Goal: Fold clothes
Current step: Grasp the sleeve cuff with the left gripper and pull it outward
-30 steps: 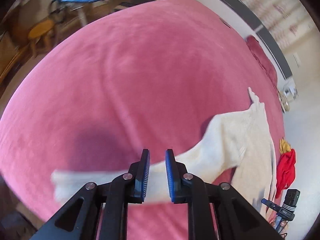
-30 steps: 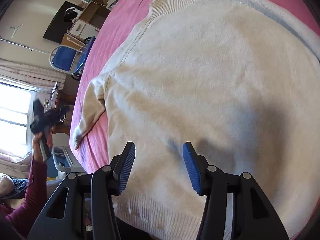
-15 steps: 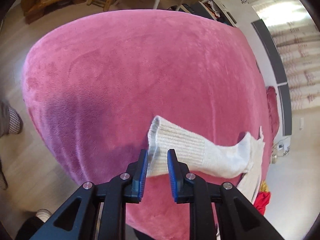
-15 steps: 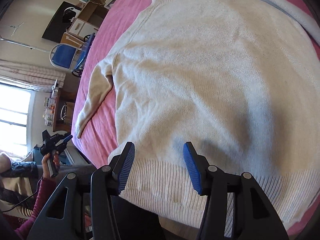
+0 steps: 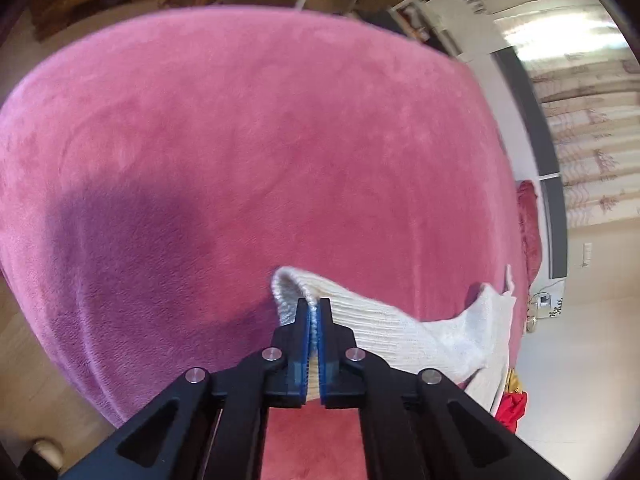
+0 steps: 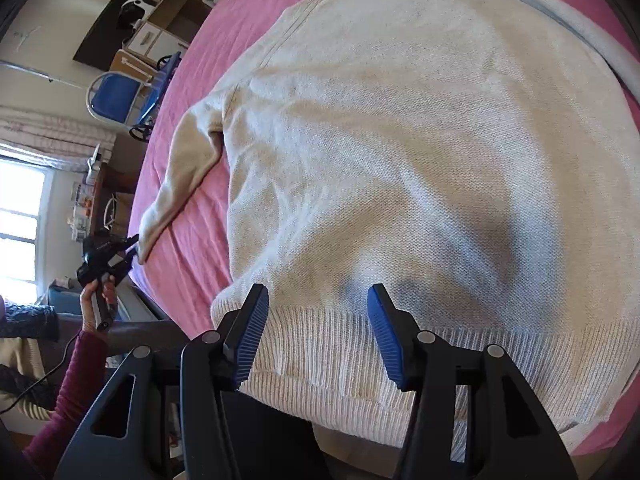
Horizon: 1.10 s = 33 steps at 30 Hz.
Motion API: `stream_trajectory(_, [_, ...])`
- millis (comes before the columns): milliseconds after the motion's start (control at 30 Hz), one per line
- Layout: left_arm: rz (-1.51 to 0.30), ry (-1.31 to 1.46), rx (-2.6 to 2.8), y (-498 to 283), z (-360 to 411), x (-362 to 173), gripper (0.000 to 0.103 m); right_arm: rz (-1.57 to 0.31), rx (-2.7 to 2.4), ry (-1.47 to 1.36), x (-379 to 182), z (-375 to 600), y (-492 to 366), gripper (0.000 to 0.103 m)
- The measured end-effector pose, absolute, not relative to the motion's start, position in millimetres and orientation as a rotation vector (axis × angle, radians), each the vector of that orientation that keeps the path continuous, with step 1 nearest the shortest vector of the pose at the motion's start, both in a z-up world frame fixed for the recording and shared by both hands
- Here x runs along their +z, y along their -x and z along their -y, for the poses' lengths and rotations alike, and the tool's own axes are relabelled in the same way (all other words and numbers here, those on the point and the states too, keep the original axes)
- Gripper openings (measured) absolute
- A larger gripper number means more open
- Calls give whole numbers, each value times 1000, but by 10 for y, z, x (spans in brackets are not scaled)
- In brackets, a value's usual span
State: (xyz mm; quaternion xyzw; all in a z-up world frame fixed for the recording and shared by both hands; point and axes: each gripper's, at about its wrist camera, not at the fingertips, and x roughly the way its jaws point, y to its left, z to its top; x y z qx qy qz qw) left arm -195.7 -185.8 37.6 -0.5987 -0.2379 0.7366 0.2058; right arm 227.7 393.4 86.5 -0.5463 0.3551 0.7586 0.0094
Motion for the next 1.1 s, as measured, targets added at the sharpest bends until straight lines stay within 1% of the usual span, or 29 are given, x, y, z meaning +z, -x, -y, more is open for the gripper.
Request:
stream_trajectory(33, [647,1604,2099,1929,1818,494,1,-1101,2370,1712,859,-3916,-2262,55])
stream_trajectory(167, [731,1231,2253,1588,2098,1212,1,-1052,2383,1731,854,-3864,-2200,55])
stream_trajectory(233, [709,1182,2302,1504,2220,1372,1,-1053,2387,1735,841,-3852,-2176,55])
stream_trajectory(267, [709,1205,2312,1504,2253,1334,1,-1059,2389,1736,830,-3849,-2165,55])
stream_trajectory(333, [616,1351,2353,1517,2239,1154,2,-1079,2383,1744,784,-3844,-2135,55])
stream_trajectory(367, [604,1439,2360,1530,2259,1016,2,-1090,2375,1746,756,-3844,-2117,55])
stream_trajectory(433, [647,1597,2305,1637,2172,681,3,-1121,2368,1749,712,-3835,-2084,55])
stream_trajectory(467, [676,1641,2312,1654,2162,597,9,-1133,2370,1746,707,-3821,-2072,55])
stream_trajectory(533, [760,1670,2310,1637,2188,528,16,-1145,2382,1739,727,-3801,-2061,55])
stream_trajectory(600, [807,1677,2326,1588,2220,564,17,-1148,2403,1739,767,-3782,-2063,55])
stream_trajectory(700, [867,1585,2253,1440,2167,701,19,-1153,2410,1734,779,-3780,-2119,55])
stream_trajectory(733, [881,1560,2216,1378,2130,747,19,-1161,2407,1732,770,-3788,-2145,55])
stream_trajectory(800, [843,1514,2157,1285,1931,798,20,-1182,2384,1730,710,-3817,-2178,55])
stream_trajectory(867, [787,1542,2113,1308,1659,702,20,-1214,2355,1731,642,-3828,-2212,55])
stream_trajectory(933, [702,1662,2162,1357,1447,471,20,-1244,2342,1727,607,-3834,-2264,55])
stream_trajectory(967, [658,1790,2183,1404,1393,280,20,-1257,2338,1721,605,-3845,-2297,55])
stream_trajectory(1000, [710,1880,2175,1451,1407,105,11,-1274,2331,1707,608,-3872,-2341,55])
stream_trajectory(1033, [836,1877,2159,1424,1494,29,10,-1289,2323,1692,620,-3918,-2396,55])
stream_trajectory(1067, [910,1850,2154,1385,1555,55,10,-1294,2316,1676,642,-3981,-2462,55])
stream_trajectory(1100, [907,1832,2191,1345,1578,125,10,-1292,2316,1657,675,-4056,-2536,55])
